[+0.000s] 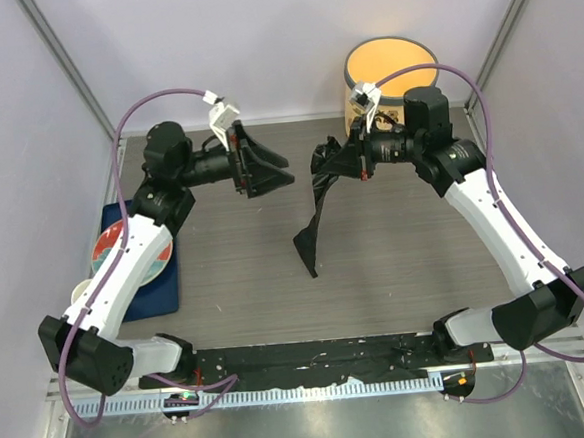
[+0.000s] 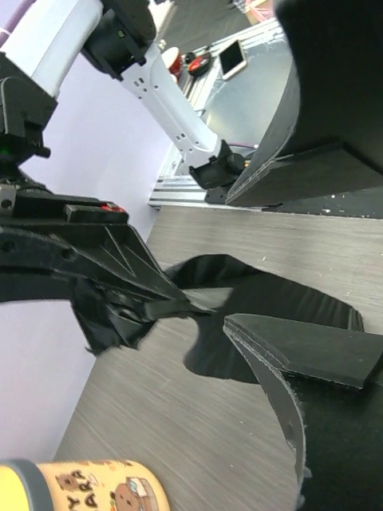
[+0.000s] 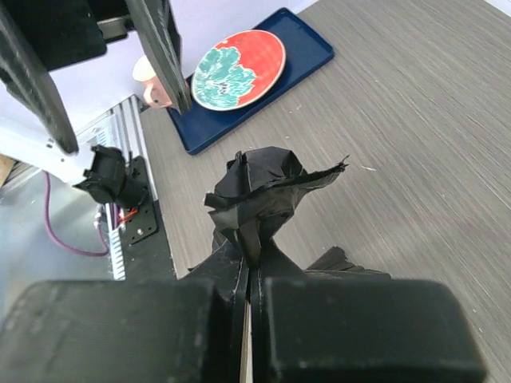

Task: Put the trash bags into the trash bin

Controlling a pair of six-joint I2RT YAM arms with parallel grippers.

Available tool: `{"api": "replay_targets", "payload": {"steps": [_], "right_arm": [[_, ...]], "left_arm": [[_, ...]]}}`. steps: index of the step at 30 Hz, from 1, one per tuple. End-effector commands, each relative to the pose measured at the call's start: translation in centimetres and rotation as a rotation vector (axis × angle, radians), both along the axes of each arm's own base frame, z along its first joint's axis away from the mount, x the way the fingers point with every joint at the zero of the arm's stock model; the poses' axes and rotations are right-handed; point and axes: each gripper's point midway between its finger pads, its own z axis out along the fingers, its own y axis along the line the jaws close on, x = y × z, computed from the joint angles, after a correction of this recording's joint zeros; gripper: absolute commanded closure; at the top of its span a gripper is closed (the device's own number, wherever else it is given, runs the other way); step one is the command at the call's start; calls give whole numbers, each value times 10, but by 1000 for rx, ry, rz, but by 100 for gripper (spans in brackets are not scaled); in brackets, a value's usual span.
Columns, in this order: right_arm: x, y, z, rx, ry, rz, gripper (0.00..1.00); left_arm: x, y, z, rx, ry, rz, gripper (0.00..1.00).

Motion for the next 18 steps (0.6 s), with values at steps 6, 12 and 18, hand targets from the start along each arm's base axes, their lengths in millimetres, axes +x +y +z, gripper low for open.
{"api": "replay_targets", "payload": {"steps": [6,12,18], "right_arm": [[-39,28,33,60,-104,155,99],[-43,28,41,66,-140,151,99],[-44,20,37,41,-140,104,99]], "left_arm": [[5,-37,19,29,-135,3,34],[9,-46,3,46,-29,9,69],[15,-26,12,-5,-9,65,100]]}}
